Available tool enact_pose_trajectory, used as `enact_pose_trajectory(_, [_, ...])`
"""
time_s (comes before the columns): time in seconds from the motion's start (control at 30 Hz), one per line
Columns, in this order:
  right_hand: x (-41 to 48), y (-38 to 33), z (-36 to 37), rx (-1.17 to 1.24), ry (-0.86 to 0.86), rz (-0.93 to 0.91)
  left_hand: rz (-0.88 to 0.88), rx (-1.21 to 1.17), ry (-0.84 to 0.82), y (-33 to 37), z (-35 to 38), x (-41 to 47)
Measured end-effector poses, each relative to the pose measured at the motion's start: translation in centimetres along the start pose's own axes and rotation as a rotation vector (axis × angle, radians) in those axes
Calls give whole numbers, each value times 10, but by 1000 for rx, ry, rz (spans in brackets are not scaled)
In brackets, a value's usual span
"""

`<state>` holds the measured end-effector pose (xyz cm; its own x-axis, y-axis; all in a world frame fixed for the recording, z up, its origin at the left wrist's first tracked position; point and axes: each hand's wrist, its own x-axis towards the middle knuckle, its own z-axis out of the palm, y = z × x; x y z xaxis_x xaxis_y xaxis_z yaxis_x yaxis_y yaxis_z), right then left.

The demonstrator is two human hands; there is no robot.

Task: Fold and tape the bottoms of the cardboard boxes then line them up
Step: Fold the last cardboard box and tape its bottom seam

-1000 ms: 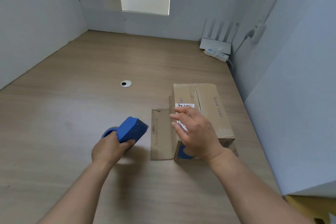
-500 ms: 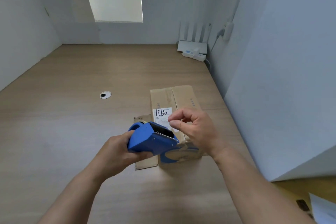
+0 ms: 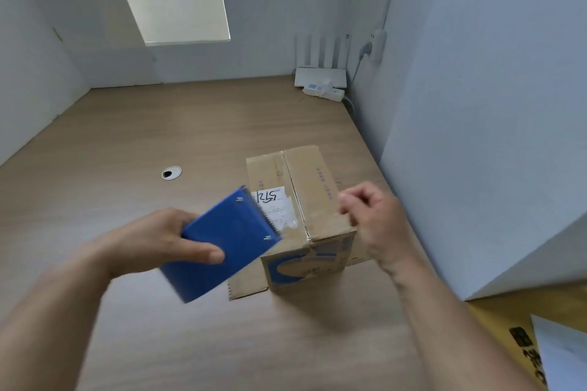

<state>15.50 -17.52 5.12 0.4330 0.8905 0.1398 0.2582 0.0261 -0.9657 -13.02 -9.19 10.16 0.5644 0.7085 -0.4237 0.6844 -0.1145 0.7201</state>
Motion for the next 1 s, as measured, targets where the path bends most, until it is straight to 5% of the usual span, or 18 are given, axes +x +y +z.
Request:
enact_pose_trajectory(0.07, [6, 10, -27, 52, 103, 95, -127, 46, -16, -17, -15, -11])
enact_pose_trajectory(0.27, [1, 43, -24, -100, 51, 289, -315, 210, -78, -28, -10, -8])
enact_pose_trajectory(0.63, [2, 60, -12, -151, 56, 362, -366, 239, -73, -43, -6, 15])
enact_pose_trajectory(0.9, [6, 71, -17, 50, -9, 513, -393, 272, -151, -37, 30, 39])
enact_pose_trajectory(1.0, [13, 72, -22, -247, 53, 500, -372, 306, -128, -35, 36, 44])
